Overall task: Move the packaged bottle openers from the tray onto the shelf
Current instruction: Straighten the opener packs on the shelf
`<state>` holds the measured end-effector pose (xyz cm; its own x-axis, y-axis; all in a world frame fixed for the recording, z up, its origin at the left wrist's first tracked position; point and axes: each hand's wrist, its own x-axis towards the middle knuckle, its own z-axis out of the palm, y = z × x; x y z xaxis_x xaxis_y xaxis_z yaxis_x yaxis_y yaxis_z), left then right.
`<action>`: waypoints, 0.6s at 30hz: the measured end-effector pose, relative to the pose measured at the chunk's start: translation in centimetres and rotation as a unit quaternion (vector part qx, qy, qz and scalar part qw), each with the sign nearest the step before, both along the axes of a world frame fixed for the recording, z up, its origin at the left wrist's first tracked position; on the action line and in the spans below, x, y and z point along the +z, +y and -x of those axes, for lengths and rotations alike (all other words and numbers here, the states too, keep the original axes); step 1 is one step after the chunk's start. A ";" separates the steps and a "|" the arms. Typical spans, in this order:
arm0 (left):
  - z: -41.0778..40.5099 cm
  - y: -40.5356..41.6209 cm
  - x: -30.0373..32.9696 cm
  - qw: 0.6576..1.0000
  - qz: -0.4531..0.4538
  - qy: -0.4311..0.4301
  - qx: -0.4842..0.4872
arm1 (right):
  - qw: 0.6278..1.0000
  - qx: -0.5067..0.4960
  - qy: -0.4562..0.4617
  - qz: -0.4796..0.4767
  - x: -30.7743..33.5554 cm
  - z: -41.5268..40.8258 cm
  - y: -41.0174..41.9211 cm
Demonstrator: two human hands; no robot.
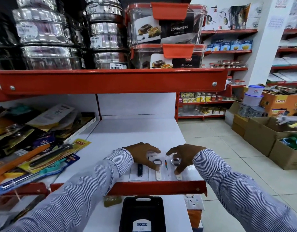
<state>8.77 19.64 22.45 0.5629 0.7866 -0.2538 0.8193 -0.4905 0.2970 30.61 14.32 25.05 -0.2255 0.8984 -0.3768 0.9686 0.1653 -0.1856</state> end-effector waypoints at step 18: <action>6.1 0.8 0.8 0.997 0.014 0.063 0.040 | 0.986 0.089 -0.139 0.017 2.4 3.7 -1.5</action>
<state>2.65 20.45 23.23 0.4606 0.8193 -0.3415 0.8873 -0.4149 0.2016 26.93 12.78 27.46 -0.2616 0.8397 -0.4759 0.9391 0.3353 0.0753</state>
